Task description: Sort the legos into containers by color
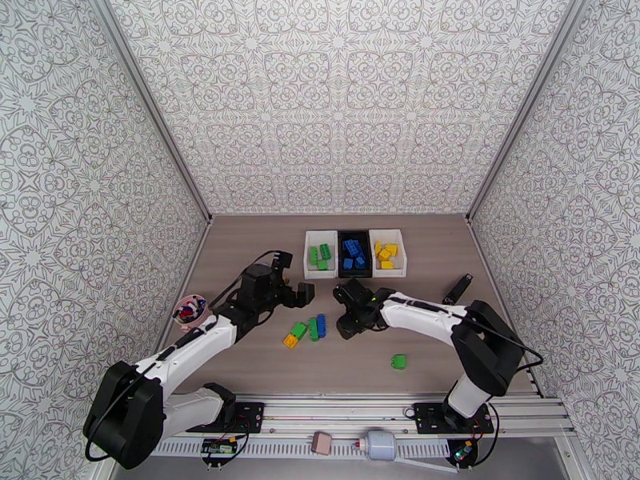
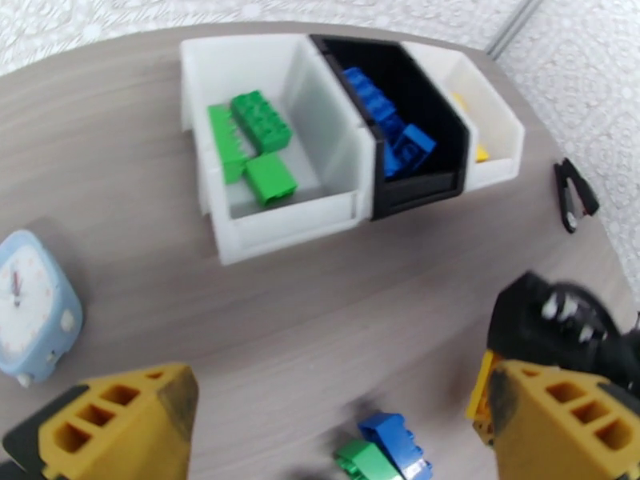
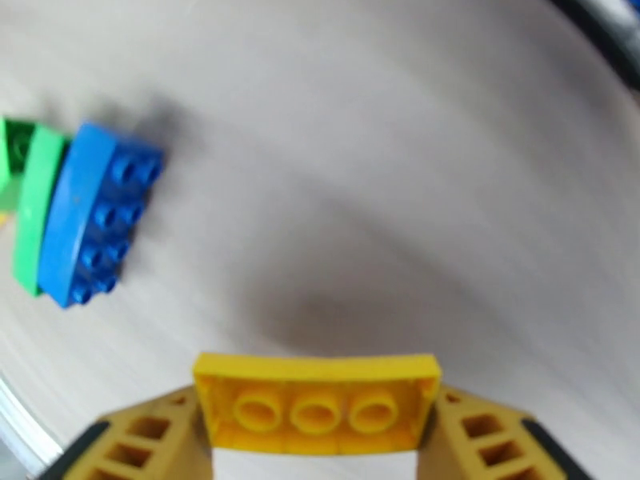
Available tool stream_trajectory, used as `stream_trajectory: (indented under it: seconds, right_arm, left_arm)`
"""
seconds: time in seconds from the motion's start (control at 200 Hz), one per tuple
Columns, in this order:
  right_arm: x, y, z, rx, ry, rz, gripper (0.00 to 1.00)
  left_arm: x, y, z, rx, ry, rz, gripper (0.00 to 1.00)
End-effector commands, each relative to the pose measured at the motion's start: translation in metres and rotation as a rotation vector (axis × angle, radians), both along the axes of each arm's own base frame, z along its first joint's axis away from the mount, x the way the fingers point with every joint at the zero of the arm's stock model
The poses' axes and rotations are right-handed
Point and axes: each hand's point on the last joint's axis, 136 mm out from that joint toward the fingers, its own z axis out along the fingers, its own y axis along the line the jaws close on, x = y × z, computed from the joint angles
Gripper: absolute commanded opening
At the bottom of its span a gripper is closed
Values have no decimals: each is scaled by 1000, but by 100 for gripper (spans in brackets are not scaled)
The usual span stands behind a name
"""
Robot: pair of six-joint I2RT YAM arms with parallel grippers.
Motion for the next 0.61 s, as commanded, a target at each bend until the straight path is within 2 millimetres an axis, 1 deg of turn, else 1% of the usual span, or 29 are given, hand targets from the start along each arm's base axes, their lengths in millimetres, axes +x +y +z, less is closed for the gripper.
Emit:
stream_trajectory:
  seconds: [0.0,0.17,0.365,0.485,0.6]
  right_arm:
    - [19,-15,23,78,-82,-123,51]
    - [37,-41,47,175,-125,-249,48]
    - [61,-65,70,217,-193,-327,47]
    - [85,-79,83,227,-234,-377,47]
    - [116,-87,93,213,-263,-400,46]
  left_arm:
    - [-13,-23,20,-6,-145,-150,100]
    - [-32,-53,31,57,-279,-312,100]
    - [-50,-81,32,147,-414,-441,100]
    - [-53,-92,34,172,-457,-478,100]
    - [-52,-103,36,172,-483,-497,100]
